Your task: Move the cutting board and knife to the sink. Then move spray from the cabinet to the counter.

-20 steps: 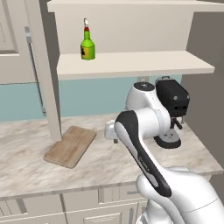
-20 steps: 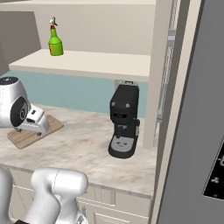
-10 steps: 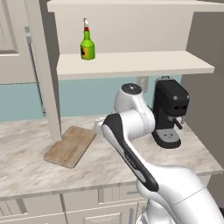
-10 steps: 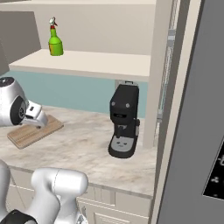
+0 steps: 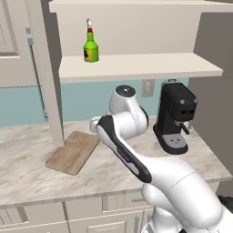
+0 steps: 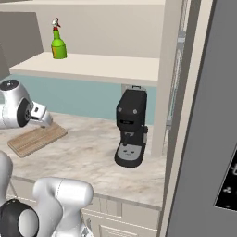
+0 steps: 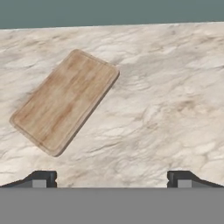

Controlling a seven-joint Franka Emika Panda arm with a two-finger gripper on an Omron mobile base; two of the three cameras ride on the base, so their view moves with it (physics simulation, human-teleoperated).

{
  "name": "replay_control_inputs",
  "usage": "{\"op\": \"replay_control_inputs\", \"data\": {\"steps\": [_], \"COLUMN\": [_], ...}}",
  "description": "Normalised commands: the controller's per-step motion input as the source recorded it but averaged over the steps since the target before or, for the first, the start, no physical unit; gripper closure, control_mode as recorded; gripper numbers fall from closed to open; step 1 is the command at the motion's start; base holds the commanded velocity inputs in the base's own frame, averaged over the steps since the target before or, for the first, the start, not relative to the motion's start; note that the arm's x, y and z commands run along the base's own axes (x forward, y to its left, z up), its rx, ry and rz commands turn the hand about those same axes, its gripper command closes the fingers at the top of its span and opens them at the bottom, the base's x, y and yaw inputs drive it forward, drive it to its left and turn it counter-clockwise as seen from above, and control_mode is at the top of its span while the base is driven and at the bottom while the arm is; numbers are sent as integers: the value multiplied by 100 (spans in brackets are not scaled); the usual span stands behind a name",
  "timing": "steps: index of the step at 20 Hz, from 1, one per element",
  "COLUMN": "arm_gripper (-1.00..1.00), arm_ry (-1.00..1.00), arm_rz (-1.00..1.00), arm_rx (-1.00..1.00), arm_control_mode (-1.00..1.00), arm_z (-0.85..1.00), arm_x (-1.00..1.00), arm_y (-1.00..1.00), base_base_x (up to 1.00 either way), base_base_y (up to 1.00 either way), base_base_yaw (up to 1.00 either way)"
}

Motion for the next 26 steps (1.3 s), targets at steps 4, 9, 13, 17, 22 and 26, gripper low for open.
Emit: {"op": "replay_control_inputs", "data": {"steps": [4,9,13,17,22,26], "arm_gripper": [-100,-100,-100,-100,-100,-100], "arm_ry": [0,0,0,0,0,0], "arm_rz": [0,0,0,0,0,0], "arm_rx": [0,0,0,0,0,0], "arm_control_mode": [-100,-100,-100,-100,-100,-100], "arm_z": [-5,-19,-27,-28,-30,-29], "arm_x": [55,45,38,37,38,41], "arm_y": [29,29,27,21,15,12], "base_base_x": [0,0,0,0,0,0], "base_base_y": [0,0,0,0,0,0], "base_base_yaw": [0,0,0,0,0,0]}}
